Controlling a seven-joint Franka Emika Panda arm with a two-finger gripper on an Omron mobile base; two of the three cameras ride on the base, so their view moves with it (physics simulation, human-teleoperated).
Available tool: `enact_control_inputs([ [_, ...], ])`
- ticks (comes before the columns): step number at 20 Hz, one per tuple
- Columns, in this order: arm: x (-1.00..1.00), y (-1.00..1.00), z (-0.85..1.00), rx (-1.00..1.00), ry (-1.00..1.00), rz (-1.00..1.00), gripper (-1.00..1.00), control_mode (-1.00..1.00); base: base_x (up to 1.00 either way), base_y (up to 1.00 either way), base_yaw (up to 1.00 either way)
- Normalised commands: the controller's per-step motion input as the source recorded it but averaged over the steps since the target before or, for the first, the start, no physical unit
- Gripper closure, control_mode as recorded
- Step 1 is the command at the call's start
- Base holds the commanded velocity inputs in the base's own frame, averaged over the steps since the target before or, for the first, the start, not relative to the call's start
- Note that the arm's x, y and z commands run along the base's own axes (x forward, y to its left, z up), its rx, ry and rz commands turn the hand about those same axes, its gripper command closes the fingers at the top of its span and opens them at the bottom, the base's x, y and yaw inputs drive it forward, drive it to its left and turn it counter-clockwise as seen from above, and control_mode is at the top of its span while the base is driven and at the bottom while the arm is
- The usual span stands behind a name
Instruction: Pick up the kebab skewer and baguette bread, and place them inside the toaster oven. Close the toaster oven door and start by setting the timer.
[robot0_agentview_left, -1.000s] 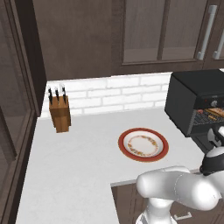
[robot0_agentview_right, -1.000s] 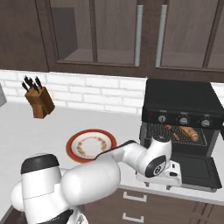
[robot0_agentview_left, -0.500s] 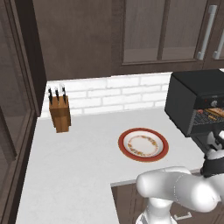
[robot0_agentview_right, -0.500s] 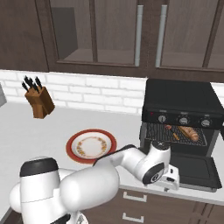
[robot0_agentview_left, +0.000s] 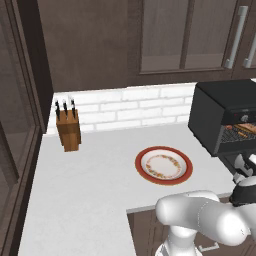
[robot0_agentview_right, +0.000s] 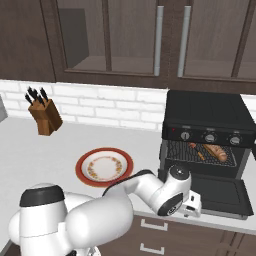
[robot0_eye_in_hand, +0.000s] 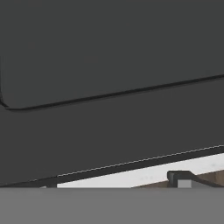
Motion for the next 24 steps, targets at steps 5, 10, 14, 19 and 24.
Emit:
enact_control_inputs([
  [5, 0.04, 0.1, -0.23, 0.0, -0.05, 0.0, -1.0, -1.0, 0.0, 0.0, 0.0],
  [10, 0.0, 0.0, -0.15, -0.04, 0.0, 0.0, -1.0, -1.0, 0.0, 0.0, 0.0],
  [14, 0.0, 0.0, -0.01, -0.07, 0.0, 0.0, -1.0, -1.0, 0.0, 0.0, 0.0],
  [19, -0.05, 0.0, 0.0, -0.05, 0.0, 0.0, -1.0, -1.0, 0.0, 0.0, 0.0],
  [24, -0.27, 0.0, 0.0, -0.05, 0.0, 0.0, -1.0, -1.0, 0.0, 0.0, 0.0],
])
